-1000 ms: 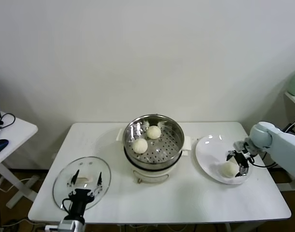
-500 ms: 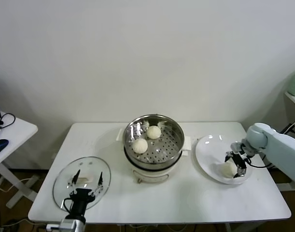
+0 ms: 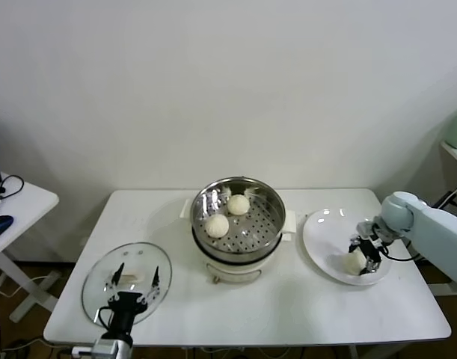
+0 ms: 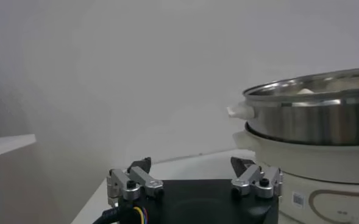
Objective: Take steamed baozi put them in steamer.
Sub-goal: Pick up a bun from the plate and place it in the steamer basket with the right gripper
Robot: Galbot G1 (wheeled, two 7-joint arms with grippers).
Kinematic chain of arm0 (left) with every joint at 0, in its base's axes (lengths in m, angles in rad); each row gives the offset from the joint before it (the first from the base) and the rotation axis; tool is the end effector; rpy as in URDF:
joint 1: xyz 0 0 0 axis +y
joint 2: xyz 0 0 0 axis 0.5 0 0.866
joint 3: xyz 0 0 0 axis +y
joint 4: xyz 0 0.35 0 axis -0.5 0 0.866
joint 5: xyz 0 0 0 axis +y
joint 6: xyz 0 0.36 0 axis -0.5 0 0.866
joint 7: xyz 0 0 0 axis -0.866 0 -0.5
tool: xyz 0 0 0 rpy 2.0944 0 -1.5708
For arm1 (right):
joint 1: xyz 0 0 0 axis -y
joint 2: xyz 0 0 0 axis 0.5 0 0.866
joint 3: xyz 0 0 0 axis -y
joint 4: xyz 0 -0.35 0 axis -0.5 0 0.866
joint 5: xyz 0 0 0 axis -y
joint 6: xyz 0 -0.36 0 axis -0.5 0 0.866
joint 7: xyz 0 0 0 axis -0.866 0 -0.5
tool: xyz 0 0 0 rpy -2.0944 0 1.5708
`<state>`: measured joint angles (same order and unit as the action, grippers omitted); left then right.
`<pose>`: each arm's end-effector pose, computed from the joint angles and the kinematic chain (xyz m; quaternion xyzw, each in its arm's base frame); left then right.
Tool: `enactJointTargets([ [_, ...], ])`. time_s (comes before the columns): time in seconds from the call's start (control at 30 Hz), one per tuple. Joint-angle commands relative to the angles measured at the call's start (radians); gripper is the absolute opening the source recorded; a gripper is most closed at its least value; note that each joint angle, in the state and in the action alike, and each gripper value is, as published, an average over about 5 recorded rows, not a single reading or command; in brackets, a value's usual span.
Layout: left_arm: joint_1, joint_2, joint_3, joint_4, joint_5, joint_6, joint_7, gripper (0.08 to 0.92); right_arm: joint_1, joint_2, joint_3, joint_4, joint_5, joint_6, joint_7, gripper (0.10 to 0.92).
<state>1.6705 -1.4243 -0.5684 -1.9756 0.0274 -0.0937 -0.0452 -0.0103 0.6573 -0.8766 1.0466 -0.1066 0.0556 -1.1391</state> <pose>0.1494 0.0451 -0.3585 0.0004 -0.9943 -0.0887 0.0584 0.5151 -0.2321 -0.2430 0.5454 -0.4853 0.5335 0.4271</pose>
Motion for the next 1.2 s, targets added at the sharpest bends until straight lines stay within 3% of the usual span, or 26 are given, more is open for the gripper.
enactJointTargets([
  [0.03, -0.001, 0.001, 0.001, -0.003, 0.001, 0.001, 0.000, 0.823, 0.015, -0.007, -0.007, 0.020, 0.012, 0.003, -0.002, 0.704],
  [0.3, -0.001, 0.001, 0.006, -0.007, 0.005, 0.004, -0.001, 0.823, 0.187, -0.022, -0.054, 0.084, 0.033, 0.067, -0.049, 0.704],
  [0.6, 0.007, -0.001, 0.009, -0.009, 0.019, 0.004, 0.001, 0.823, 0.580, 0.044, -0.272, 0.167, 0.029, 0.264, -0.095, 0.704],
  [0.9, 0.000, 0.020, 0.035, -0.022, 0.037, 0.023, -0.003, 0.823, 0.763, 0.161, -0.342, 0.415, -0.034, 0.408, -0.102, 0.716],
  [1.2, -0.006, 0.027, 0.064, -0.014, 0.042, 0.034, -0.004, 0.823, 0.660, 0.310, -0.250, 0.515, -0.244, 0.489, -0.104, 0.721],
])
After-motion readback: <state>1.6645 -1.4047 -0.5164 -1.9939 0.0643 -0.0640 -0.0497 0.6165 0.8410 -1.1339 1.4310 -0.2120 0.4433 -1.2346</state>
